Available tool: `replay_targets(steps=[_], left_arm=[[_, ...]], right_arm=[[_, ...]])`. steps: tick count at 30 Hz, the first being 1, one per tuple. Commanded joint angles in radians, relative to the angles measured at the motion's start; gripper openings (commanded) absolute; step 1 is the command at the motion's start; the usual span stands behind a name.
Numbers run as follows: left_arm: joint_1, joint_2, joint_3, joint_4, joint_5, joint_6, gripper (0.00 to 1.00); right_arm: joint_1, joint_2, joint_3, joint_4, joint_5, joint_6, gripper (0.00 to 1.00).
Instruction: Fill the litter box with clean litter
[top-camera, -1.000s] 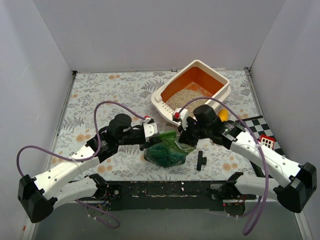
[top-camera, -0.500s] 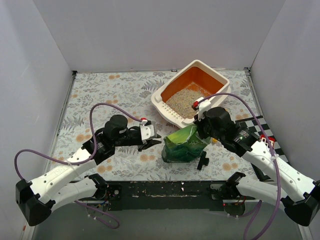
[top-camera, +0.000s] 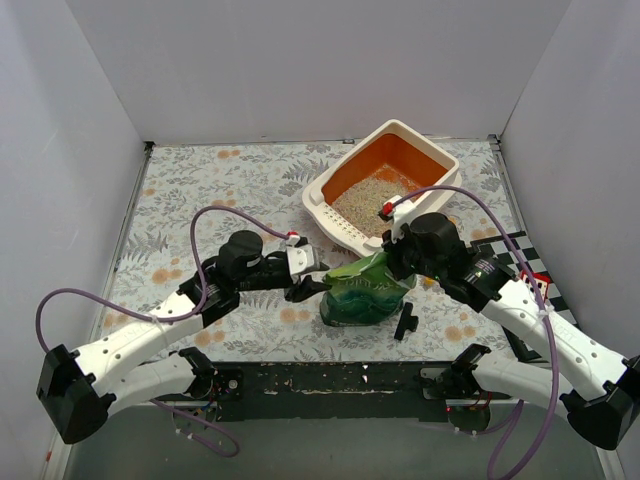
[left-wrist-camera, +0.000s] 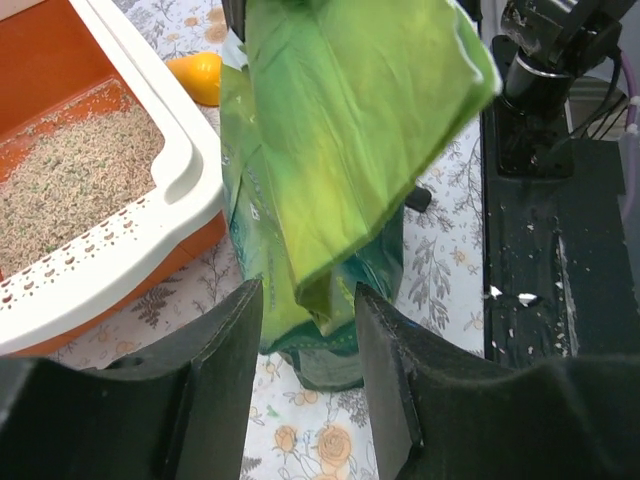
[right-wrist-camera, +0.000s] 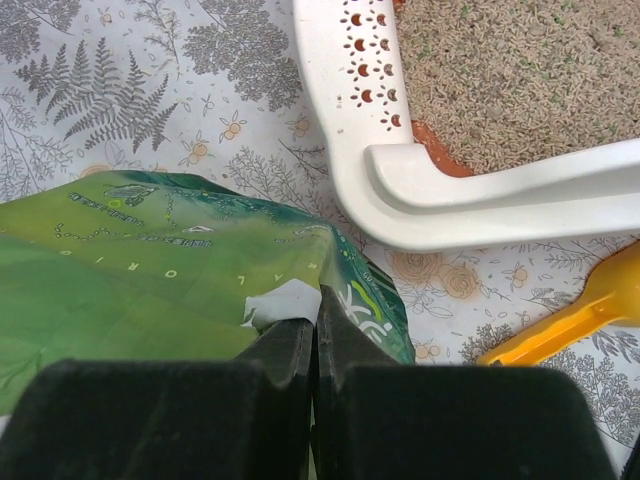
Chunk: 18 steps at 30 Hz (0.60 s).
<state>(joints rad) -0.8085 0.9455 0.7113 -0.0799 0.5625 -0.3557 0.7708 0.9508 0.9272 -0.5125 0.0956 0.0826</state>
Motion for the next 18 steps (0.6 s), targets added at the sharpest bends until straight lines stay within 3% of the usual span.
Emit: replay_targets(steps=[1, 8, 9, 11, 12, 18], left_arm=[[-0.003, 0.055, 0.017, 0.115, 0.010, -0.014, 0.43], [-0.001, 0.156, 0.031, 0.213, 0.033, -0.026, 0.45], [-0.003, 0.165, 0.030, 0.229, 0.046, -0.035, 0.40], [-0.001, 0.182, 0.027, 0.244, 0.057, -0.035, 0.06], [-0.001, 0.185, 0.027, 0.244, 0.047, -0.029, 0.00], [0.026, 0.128, 0.013, 0.181, -0.016, 0.086, 0.00]], right_arm=[[0.018, -0.012, 0.039, 0.058, -0.080, 0.026, 0.01], [0.019, -0.030, 0.022, 0.054, -0.125, 0.026, 0.01], [0.019, -0.035, 0.018, 0.057, -0.132, 0.031, 0.01], [0.021, -0.041, 0.013, 0.061, -0.149, 0.040, 0.01], [0.022, -0.040, 0.013, 0.063, -0.158, 0.045, 0.01], [0.126, -0.020, 0.045, 0.077, -0.127, 0.094, 0.01]])
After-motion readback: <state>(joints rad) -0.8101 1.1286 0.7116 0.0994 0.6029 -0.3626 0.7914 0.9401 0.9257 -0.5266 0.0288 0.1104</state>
